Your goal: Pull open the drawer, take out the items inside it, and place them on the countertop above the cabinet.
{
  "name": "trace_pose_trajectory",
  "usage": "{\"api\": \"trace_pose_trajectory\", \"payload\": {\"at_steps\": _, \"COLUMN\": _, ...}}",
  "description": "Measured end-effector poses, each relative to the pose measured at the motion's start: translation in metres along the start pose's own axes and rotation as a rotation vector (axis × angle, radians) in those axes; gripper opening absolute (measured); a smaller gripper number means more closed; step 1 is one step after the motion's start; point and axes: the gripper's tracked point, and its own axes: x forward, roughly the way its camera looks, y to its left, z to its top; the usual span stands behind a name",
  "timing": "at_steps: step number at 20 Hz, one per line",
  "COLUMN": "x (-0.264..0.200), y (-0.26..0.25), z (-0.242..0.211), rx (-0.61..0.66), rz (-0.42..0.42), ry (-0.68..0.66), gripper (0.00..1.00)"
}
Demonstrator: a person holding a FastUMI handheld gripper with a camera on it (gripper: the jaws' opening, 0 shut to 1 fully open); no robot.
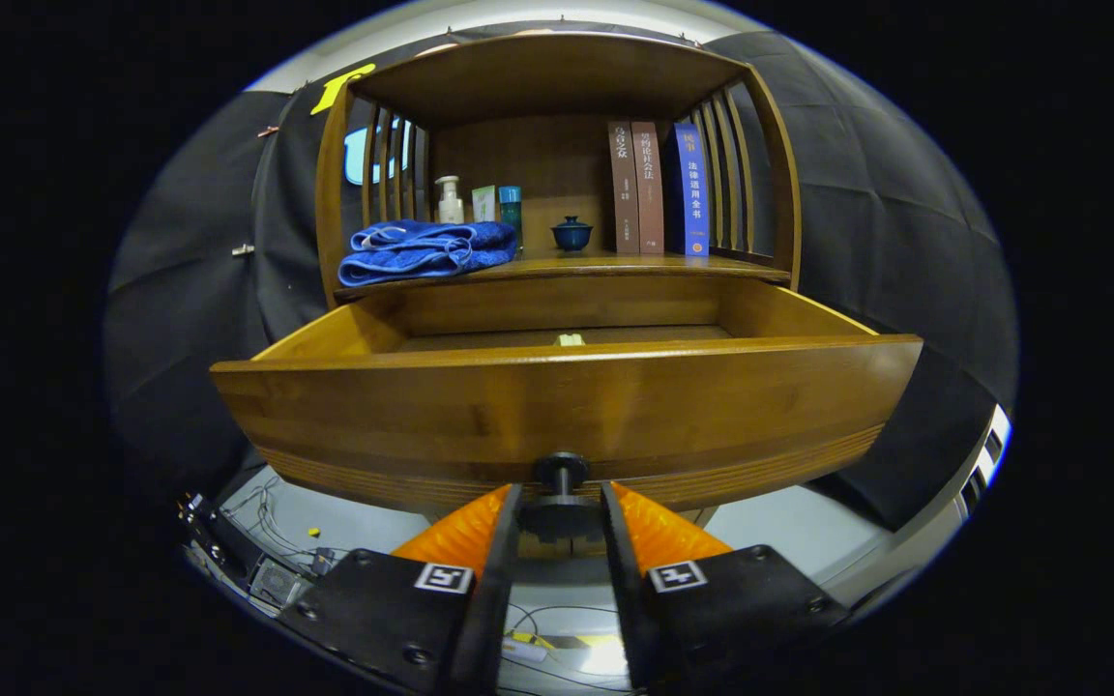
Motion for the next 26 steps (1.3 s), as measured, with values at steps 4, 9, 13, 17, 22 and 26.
{"api": "trace_pose_trajectory", "payload": {"at_steps": 4, "x": -0.01, "y": -0.003, "z": 0.016, "rx": -0.026, "rz": -0.008, "ry": -0.004, "gripper": 1.0}}
{"api": "trace_pose_trajectory", "payload": {"at_steps": 9, "x": -0.034, "y": -0.002, "z": 0.06, "rx": -0.036, "rz": -0.003, "ry": -0.037, "gripper": 1.0}}
{"api": "trace_pose_trajectory", "payload": {"at_steps": 13, "x": -0.038, "y": -0.003, "z": 0.103, "rx": -0.055, "rz": -0.004, "ry": -0.033, "gripper": 1.0}}
{"api": "trace_pose_trajectory", "payload": {"at_steps": 17, "x": -0.015, "y": -0.004, "z": 0.147, "rx": -0.034, "rz": -0.008, "ry": -0.016, "gripper": 1.0}}
{"api": "trace_pose_trajectory", "payload": {"at_steps": 22, "x": 0.046, "y": -0.002, "z": 0.159, "rx": -0.063, "rz": -0.019, "ry": 0.149, "gripper": 1.0}}
{"api": "trace_pose_trajectory", "payload": {"at_steps": 26, "x": 0.093, "y": -0.001, "z": 0.132, "rx": -0.092, "rz": -0.012, "ry": 0.371, "gripper": 1.0}}
